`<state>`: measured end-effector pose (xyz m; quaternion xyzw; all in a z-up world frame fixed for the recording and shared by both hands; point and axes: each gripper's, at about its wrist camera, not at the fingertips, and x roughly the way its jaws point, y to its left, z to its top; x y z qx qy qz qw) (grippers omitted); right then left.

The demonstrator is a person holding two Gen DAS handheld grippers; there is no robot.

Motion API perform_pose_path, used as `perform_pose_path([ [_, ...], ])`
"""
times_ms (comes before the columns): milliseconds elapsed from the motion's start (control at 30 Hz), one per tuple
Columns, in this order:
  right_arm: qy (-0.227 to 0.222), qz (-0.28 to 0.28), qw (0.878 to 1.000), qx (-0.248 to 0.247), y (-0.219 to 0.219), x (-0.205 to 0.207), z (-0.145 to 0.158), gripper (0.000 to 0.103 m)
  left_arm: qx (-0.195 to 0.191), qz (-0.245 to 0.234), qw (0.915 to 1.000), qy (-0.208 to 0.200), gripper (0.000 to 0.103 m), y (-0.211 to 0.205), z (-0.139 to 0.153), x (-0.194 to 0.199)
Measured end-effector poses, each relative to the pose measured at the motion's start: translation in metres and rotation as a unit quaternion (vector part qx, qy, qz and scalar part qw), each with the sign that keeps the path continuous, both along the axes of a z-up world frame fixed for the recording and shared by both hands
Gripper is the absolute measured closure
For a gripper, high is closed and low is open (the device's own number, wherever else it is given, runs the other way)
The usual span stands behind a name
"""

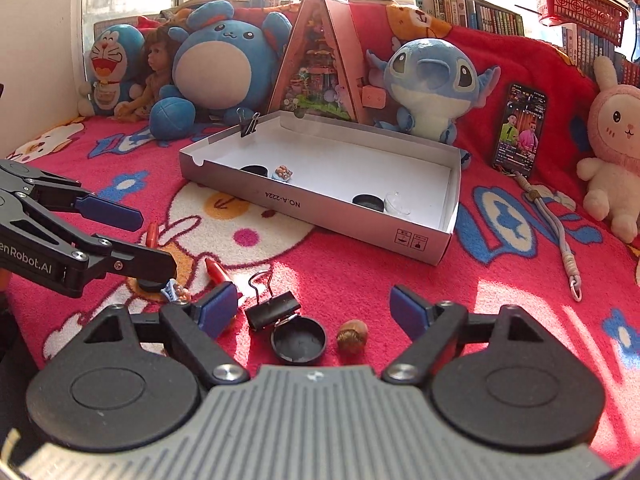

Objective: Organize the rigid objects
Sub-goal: 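Withdraw both open tools from the box back toward the remaining objects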

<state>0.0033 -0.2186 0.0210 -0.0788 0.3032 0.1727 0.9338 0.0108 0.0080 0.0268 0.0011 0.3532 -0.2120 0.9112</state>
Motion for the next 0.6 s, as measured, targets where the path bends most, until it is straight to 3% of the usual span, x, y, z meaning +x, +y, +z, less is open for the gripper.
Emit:
perform_pose_path([
  [133, -0.007, -0.008, 1.000, -0.015, -0.001, -0.012, -0.005, 0.011, -0.003, 0.000, 1.0000, 0.007, 0.037, 0.005, -0.001, -0.008],
  [200, -0.006, -0.009, 1.000, -0.015, -0.001, -0.015, -0.008, 0.011, 0.002, 0.003, 0.9999, 0.013, 0.051, 0.007, -0.002, -0.011],
  [267, -0.002, -0.002, 1.000, -0.006, -0.002, -0.019, -0.011, 0.012, 0.007, 0.000, 0.9998, 0.017, 0.055, 0.008, -0.004, -0.013],
  [500, 0.014, -0.005, 1.000, 0.010, 0.000, -0.023, -0.017, 0.036, 0.032, -0.004, 0.9994, 0.010, 0.064, 0.004, -0.009, -0.015],
  [600, 0.017, -0.003, 1.000, 0.011, 0.002, -0.023, -0.018, 0.039, 0.040, 0.001, 0.9992, 0.005, 0.065, 0.001, -0.012, -0.012],
])
